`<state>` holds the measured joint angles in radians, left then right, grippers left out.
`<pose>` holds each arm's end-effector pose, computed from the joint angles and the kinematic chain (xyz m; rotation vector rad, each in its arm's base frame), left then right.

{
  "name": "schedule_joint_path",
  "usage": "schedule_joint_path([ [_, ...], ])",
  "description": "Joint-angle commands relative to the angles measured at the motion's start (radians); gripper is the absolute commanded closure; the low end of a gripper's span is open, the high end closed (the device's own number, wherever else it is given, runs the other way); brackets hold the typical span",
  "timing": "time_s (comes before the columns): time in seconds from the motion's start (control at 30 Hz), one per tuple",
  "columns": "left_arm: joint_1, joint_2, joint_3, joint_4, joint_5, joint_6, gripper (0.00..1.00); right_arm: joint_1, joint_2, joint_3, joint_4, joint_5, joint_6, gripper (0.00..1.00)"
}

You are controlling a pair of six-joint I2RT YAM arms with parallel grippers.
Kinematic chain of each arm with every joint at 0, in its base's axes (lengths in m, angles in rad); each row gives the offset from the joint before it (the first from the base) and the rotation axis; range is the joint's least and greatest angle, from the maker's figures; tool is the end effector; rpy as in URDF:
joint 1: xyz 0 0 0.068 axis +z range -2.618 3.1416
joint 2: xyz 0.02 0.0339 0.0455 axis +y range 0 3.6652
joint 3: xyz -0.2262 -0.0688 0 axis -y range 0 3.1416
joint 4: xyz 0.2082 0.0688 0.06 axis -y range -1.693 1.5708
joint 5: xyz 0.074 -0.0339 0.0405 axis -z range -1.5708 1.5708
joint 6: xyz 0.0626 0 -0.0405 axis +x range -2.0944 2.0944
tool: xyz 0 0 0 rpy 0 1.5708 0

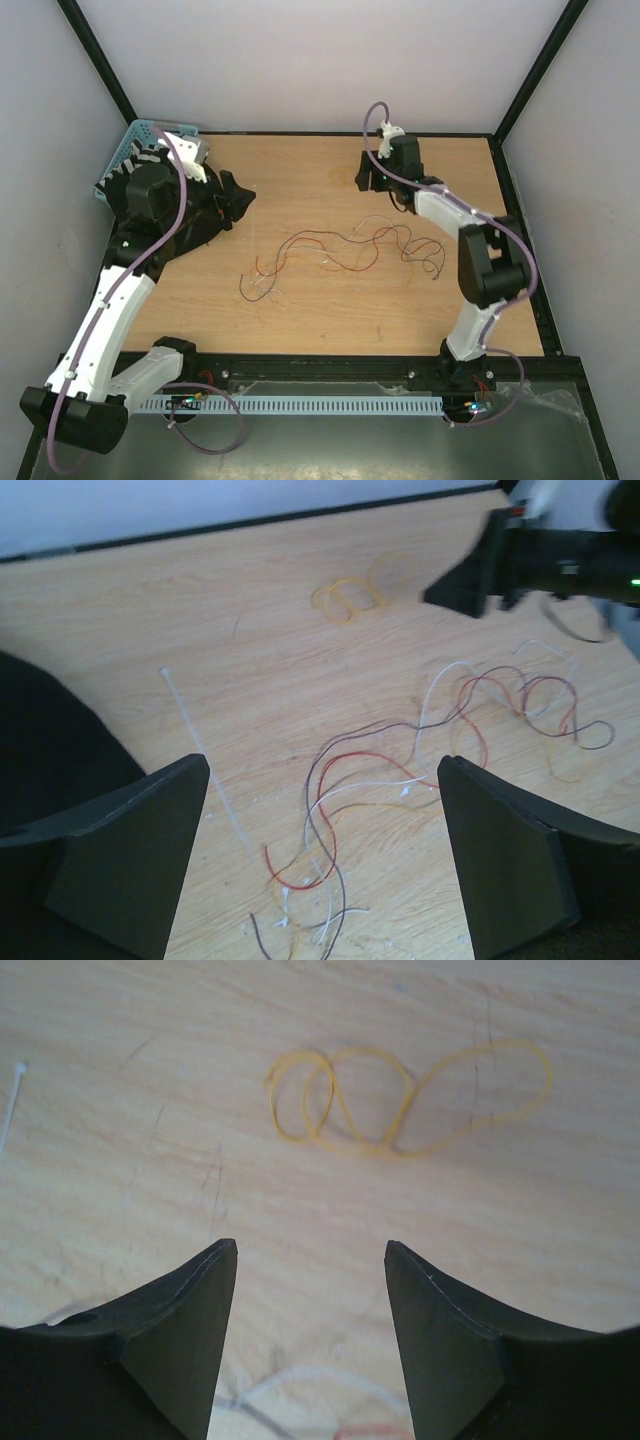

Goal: Zip-tie the wires
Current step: Straighten the cable at the center of the board, then pick up the cable at the center of the board.

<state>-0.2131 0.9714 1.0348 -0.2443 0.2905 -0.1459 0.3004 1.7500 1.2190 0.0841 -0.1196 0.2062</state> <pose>0.2192 -0.0658 0.3492 0.2735 1.7511 -0.5151 0.3732 0.1234 0.2235 -0.1729 2.0350 0.4403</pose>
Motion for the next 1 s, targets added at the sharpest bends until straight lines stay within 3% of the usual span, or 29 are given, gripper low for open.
schedule_joint_path([
  [0.0, 0.005, -0.051, -0.011, 0.084, 0.093, -0.025, 0.01, 0.005, 0.159, 0.177, 0.062, -0.046, -0.024, 0.29],
  [0.23, 0.005, -0.026, 0.006, 0.06, 0.119, -0.009, 0.01, 0.007, 0.408, 0.456, -0.027, -0.046, -0.101, 0.29],
  [0.43, 0.005, 0.008, 0.007, 0.058, 0.125, -0.013, 0.01, 0.009, 0.519, 0.555, -0.045, -0.001, -0.161, 0.3],
  [0.8, 0.007, 0.038, 0.014, 0.06, 0.131, -0.019, 0.01, 0.009, 0.584, 0.579, -0.075, -0.044, -0.17, 0.51],
  [0.97, 0.007, 0.041, 0.014, 0.06, 0.133, -0.024, 0.01, 0.01, 0.589, 0.589, -0.075, -0.063, -0.17, 0.72],
])
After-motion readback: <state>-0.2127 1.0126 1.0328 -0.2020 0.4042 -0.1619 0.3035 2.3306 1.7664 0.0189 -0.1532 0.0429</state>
